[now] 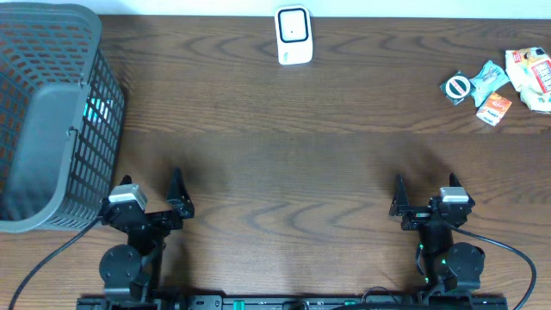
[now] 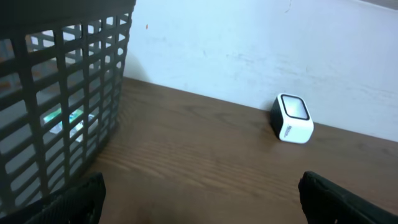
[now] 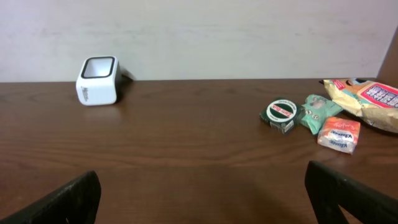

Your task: Scan the item barcode

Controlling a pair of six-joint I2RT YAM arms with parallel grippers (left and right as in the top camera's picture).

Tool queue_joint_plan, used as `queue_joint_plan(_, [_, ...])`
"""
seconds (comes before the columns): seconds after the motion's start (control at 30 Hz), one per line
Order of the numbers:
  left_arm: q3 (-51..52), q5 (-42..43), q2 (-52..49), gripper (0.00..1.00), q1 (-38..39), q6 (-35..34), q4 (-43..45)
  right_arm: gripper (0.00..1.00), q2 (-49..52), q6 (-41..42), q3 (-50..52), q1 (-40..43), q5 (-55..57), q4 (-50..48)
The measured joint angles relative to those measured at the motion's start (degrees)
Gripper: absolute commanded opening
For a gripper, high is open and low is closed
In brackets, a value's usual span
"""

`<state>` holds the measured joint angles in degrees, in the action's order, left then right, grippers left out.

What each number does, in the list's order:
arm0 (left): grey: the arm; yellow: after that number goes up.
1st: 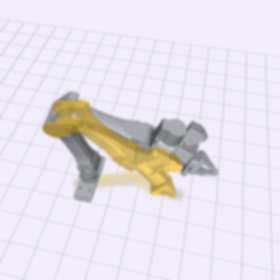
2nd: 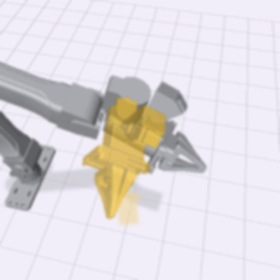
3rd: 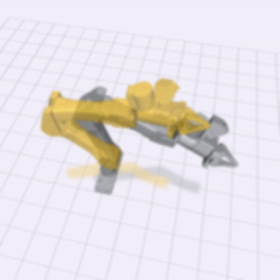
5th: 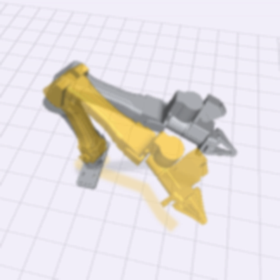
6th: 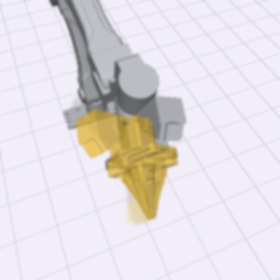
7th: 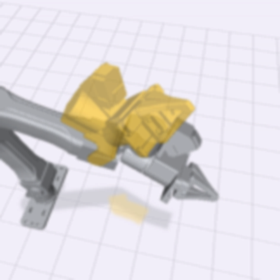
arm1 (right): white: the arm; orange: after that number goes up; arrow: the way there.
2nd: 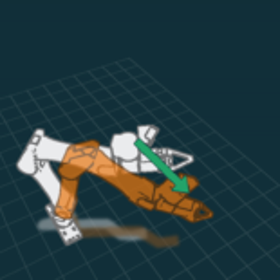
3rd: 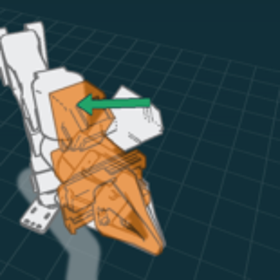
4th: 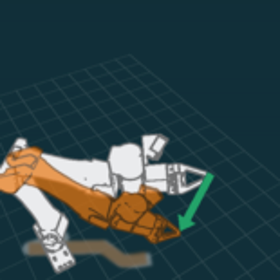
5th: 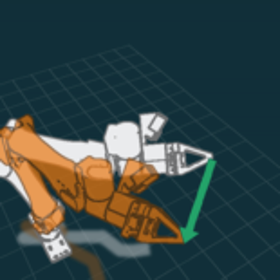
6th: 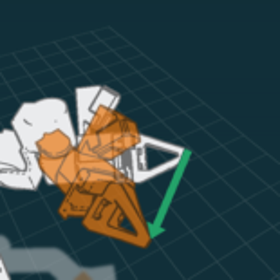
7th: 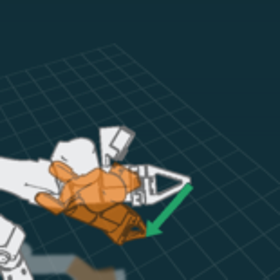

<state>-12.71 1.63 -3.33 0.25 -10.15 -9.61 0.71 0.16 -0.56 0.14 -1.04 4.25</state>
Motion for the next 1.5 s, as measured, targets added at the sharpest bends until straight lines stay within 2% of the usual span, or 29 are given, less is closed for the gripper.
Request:
queue_joint_plan(0.63, [11.3,3.2,2.7,0.98,-0.1,7.5,10.6,0.99,0.0,0.0,0.0,0.0,0.0,0.0])
queue_joint_plan(1.03, [12.0,2.7,2.8,0.98,-0.1,7.6,8.5,0.99,0.0,0.0,0.0,0.0,0.0,0.0])
queue_joint_plan(1.5, [11.8,0.3,2.8,0.98,0.1,11.9,8.2,0.99,0.0,0.0,0.0,0.0,0.0,0.0])
